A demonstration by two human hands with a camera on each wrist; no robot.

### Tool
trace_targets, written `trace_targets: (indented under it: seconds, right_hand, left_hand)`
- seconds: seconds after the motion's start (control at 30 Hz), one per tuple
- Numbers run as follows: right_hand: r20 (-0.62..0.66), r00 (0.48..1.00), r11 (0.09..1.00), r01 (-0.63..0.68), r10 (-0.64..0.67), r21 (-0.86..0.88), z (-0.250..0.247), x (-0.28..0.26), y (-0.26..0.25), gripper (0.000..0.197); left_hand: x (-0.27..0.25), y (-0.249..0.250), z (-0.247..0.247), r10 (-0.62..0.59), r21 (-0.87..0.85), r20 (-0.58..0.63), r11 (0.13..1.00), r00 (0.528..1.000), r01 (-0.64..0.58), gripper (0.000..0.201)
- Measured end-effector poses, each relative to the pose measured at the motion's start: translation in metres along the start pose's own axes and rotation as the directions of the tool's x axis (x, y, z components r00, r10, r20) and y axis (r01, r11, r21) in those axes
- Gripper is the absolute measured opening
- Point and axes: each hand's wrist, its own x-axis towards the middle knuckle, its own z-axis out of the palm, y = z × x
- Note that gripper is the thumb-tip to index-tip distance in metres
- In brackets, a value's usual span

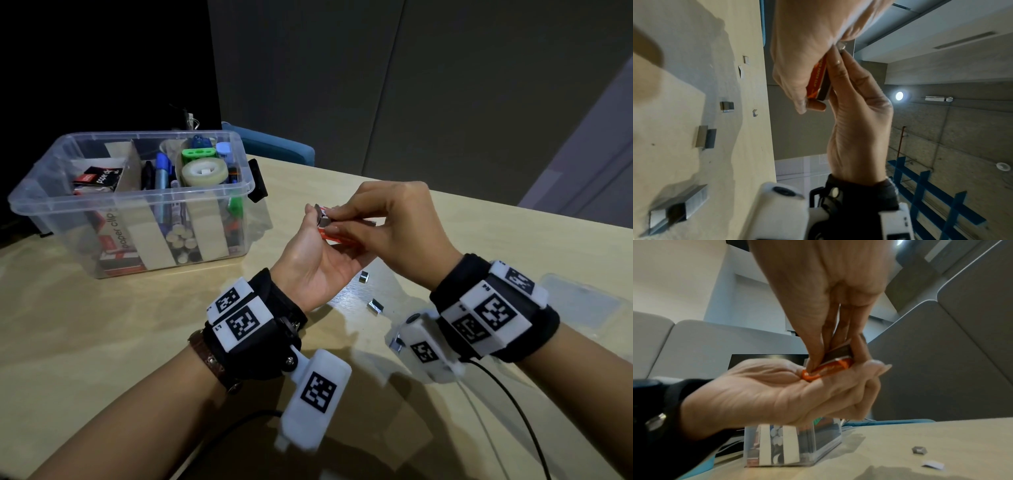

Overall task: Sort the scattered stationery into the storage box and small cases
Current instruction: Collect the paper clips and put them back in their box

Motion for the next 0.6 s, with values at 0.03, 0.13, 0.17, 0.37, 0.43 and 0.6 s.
trace_targets:
  seconds: [0.03,0.13,0.17,0.37,0.43,0.6]
  right_hand:
    - [0.029,0.999,1.000,-0.013,0.013,0.008,-0.003,0.001,0.000,0.022]
    - [0.072,0.997,0.998,-0.013,0.018,-0.056,-0.007,0.002,-0.001,0.028]
    - [0.071,0.997,0.997,-0.001,0.007,-0.081,-0.006,0.001,-0.002,0.025]
    - [-0.010,0.997,0.982,0.073,-0.076,-0.172,0.001,-0.005,-0.003,0.013]
    - [0.009,0.998,0.988,0.061,-0.060,-0.143,0.001,-0.003,-0.001,0.014]
    - [0.096,0.995,0.997,-0.037,0.043,-0.061,-0.010,-0.003,0.008,0.022]
  left_hand:
    - [0.000,-0.001,0.000,0.011,0.010,0.000,1.000,1.000,-0.011,0.066]
    - [0.001,-0.002,0.001,0.025,0.016,0.004,1.000,1.000,-0.025,0.067]
    - [0.000,-0.003,0.001,0.031,0.018,0.003,0.999,1.000,-0.031,0.065]
    - [0.001,-0.002,-0.002,0.022,-0.037,0.044,0.999,0.999,-0.021,0.051]
    - [0.001,-0.002,-0.002,0.021,-0.030,0.050,0.999,0.999,-0.020,0.050]
    - [0.001,-0.005,-0.001,0.024,0.037,-0.018,0.999,1.000,-0.023,0.057]
